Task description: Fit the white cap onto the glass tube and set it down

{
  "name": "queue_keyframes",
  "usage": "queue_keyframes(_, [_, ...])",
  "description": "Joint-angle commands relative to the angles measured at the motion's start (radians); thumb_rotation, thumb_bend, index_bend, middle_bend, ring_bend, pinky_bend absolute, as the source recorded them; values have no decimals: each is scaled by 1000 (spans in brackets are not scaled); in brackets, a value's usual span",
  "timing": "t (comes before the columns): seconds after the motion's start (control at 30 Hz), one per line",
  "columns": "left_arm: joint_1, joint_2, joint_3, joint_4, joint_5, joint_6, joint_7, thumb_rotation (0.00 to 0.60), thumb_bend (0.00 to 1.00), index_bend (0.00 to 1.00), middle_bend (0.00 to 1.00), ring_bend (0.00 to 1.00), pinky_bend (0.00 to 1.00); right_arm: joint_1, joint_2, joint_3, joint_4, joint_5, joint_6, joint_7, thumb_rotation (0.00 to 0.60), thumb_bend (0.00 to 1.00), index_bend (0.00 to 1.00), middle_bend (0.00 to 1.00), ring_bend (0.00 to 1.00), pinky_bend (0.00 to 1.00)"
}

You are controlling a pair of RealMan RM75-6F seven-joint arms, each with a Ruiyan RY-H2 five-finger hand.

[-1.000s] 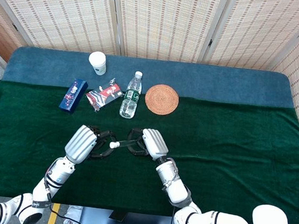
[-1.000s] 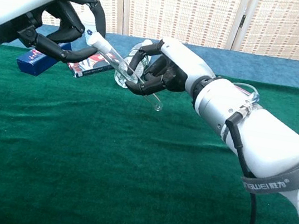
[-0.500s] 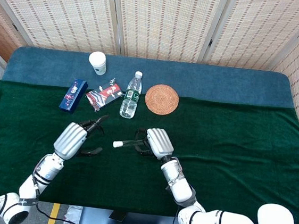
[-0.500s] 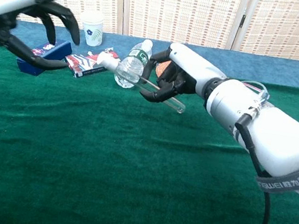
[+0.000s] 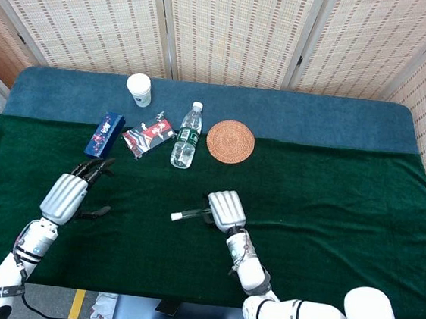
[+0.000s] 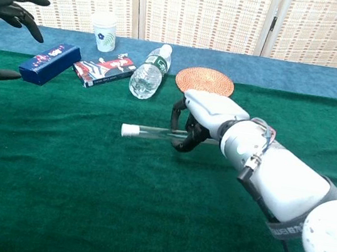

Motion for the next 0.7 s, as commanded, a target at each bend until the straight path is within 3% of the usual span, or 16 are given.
queue_keyframes(0.03, [5, 1, -2, 3, 0, 6, 1, 600, 251, 34, 331, 137, 186, 7, -24, -4, 24, 21, -2, -23, 600, 633, 533, 985, 1000, 1000])
queue_keyframes(0.2, [12, 0, -10, 32, -15, 1, 4, 600, 251, 35, 331, 135, 177, -4, -8, -6, 8, 22, 1, -30, 600, 495, 350, 985, 1000, 1000])
queue_keyframes(0.4, [21, -6, -18, 87, -75, -35, 35, 600, 250, 61, 324, 126, 146, -33, 55, -3, -55, -12, 24, -1, 600, 436, 222, 985, 1000, 1000])
queue_keyframes(0.57, [48, 11, -30, 105, -109, -11, 72, 600, 250, 124, 323, 134, 148, -108, 215, -32, -205, -156, 120, 64, 600, 422, 202, 951, 1000, 1000])
queue_keyframes(0.7, [86, 26, -36, 118, -123, 37, 82, 600, 252, 171, 323, 153, 155, -204, 397, -93, -325, -287, 227, 106, 600, 422, 216, 763, 944, 965])
